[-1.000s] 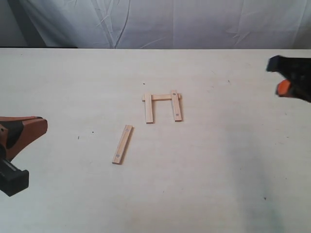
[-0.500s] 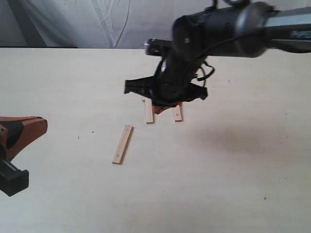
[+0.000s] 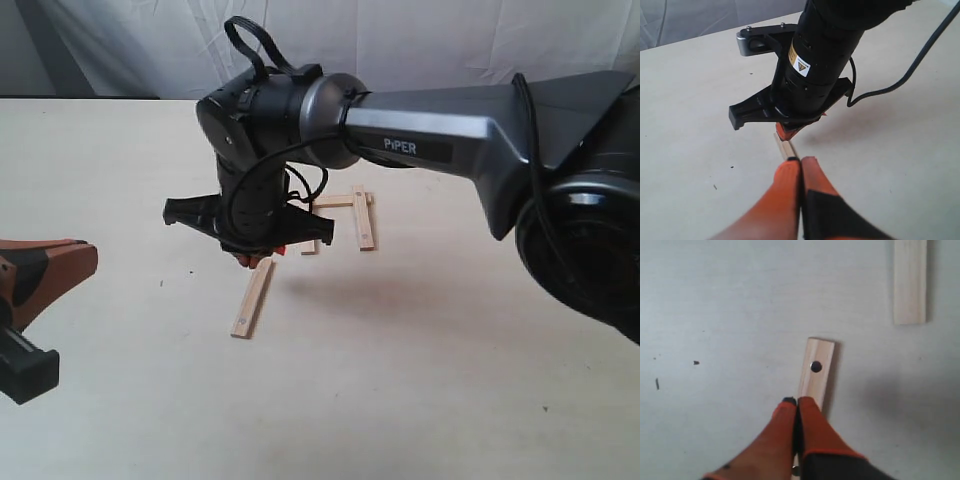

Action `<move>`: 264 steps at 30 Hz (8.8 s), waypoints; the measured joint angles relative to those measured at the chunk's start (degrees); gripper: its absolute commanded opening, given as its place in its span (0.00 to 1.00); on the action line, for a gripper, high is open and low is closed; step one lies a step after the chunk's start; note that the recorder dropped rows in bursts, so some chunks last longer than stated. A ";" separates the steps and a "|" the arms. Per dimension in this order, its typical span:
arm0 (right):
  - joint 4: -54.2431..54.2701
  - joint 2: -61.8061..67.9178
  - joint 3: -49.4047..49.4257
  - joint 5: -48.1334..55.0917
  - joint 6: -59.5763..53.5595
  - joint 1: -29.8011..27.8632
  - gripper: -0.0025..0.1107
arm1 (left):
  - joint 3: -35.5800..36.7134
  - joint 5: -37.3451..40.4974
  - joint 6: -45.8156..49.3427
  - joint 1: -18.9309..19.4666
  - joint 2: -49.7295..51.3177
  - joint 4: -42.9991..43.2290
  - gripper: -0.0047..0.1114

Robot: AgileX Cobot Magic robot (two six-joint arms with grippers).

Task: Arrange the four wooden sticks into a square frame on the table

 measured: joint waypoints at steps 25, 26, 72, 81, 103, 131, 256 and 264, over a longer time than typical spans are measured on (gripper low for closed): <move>0.06 4.13 0.00 1.37 6.10 2.07 0.32 | 0.00 0.00 0.00 0.00 0.00 0.00 0.04; 0.06 4.18 0.00 1.37 6.10 2.05 0.32 | 0.00 0.00 0.00 0.00 0.00 0.00 0.04; 10.29 -4.88 14.89 -11.86 -116.83 -17.49 0.06 | 0.00 -0.10 0.00 0.00 0.00 0.00 0.04; 10.29 -4.88 14.89 -11.98 -116.99 -17.49 0.39 | 0.00 -0.10 0.00 0.00 0.00 0.00 0.04; 25.42 -11.78 15.08 -2.10 -95.33 -17.49 0.03 | 0.00 -0.10 0.00 0.00 0.00 0.00 0.04; 13.34 -60.40 59.92 -7.62 -61.54 -50.02 0.03 | 0.00 -0.10 0.00 0.00 0.00 0.00 0.04; 5.35 -129.57 103.89 -32.75 -52.36 -50.16 0.03 | 22.30 -3.74 9.00 30.20 -34.79 -8.34 0.04; 5.35 -129.57 103.89 -32.75 -52.36 -50.16 0.03 | 22.30 -3.87 10.29 30.20 -34.79 -8.87 0.04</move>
